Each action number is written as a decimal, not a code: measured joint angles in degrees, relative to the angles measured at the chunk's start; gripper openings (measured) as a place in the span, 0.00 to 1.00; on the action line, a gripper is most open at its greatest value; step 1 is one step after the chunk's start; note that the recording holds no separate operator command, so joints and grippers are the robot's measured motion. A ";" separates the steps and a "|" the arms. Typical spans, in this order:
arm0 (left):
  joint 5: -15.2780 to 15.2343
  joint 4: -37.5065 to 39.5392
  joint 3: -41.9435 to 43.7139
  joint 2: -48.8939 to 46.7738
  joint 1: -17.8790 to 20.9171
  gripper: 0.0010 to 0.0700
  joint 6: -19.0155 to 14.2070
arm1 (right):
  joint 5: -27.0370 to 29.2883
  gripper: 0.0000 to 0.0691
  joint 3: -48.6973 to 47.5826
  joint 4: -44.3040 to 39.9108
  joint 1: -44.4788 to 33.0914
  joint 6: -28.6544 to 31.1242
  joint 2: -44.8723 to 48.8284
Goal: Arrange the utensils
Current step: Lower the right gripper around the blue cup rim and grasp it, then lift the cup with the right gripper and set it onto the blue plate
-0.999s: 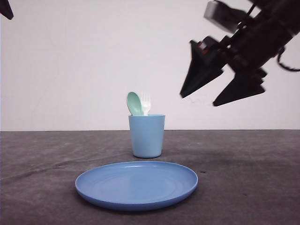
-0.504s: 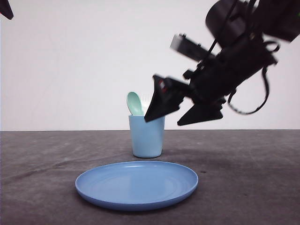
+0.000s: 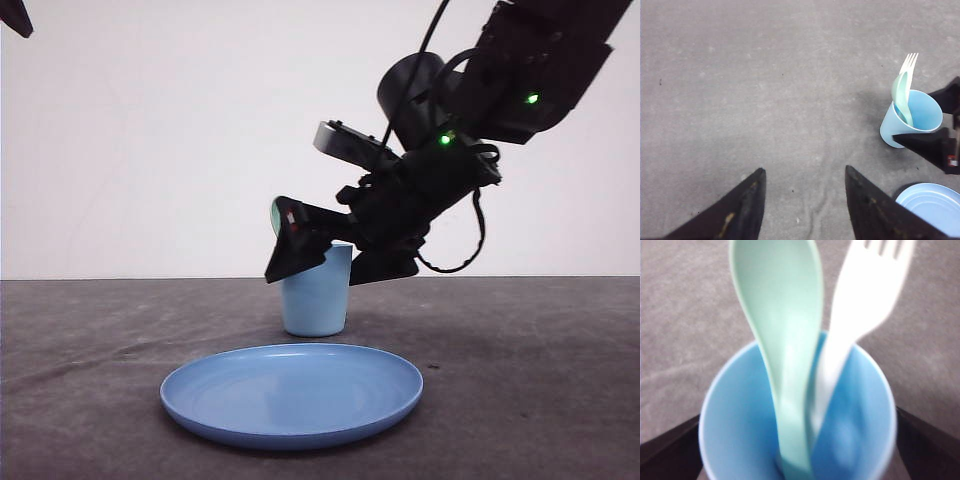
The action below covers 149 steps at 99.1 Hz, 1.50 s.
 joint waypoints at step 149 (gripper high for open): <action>0.00 0.02 0.00 0.00 0.00 0.42 0.02 | 7.50 0.70 -16.90 -20.09 15.43 0.74 -35.10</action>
